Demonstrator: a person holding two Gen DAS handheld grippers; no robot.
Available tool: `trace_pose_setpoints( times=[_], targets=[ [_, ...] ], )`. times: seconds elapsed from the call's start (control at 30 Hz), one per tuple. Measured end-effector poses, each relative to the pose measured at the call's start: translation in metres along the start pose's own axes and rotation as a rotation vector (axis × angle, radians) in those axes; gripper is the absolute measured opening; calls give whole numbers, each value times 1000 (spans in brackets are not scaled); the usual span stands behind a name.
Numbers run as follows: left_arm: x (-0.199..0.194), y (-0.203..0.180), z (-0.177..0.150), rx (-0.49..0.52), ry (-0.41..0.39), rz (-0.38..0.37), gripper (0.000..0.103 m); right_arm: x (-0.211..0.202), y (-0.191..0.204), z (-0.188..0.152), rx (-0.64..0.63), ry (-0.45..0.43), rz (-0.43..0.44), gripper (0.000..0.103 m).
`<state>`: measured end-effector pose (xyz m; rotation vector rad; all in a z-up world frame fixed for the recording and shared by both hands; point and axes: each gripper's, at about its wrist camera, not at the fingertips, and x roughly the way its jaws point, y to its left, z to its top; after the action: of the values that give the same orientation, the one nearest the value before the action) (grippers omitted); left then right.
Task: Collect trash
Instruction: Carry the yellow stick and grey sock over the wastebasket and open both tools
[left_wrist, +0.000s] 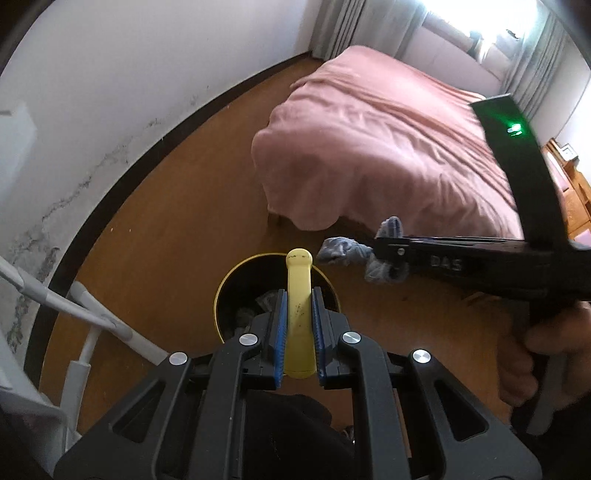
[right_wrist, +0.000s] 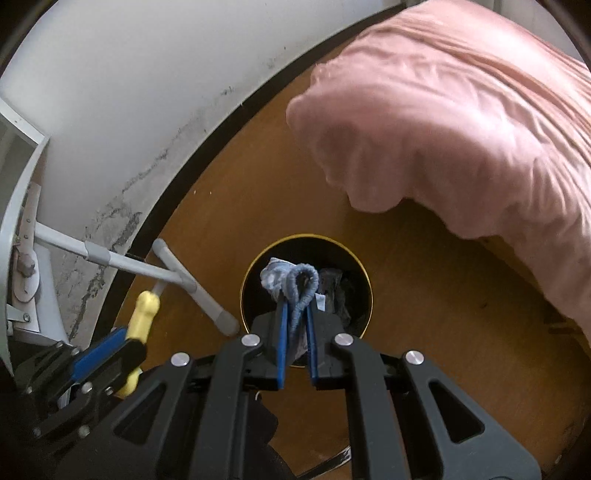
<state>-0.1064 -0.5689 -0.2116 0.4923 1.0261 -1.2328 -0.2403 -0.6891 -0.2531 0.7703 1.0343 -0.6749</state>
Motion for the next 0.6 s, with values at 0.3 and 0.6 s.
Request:
trace_pose_setpoints(
  times=[0.3, 0.6],
  targets=[
    [7, 9, -3, -17, 27, -3, 12, 4, 3, 1, -5, 2, 7, 10],
    [13, 9, 3, -26, 44, -1, 12, -3, 3, 4, 10, -35, 30, 59]
  ],
)
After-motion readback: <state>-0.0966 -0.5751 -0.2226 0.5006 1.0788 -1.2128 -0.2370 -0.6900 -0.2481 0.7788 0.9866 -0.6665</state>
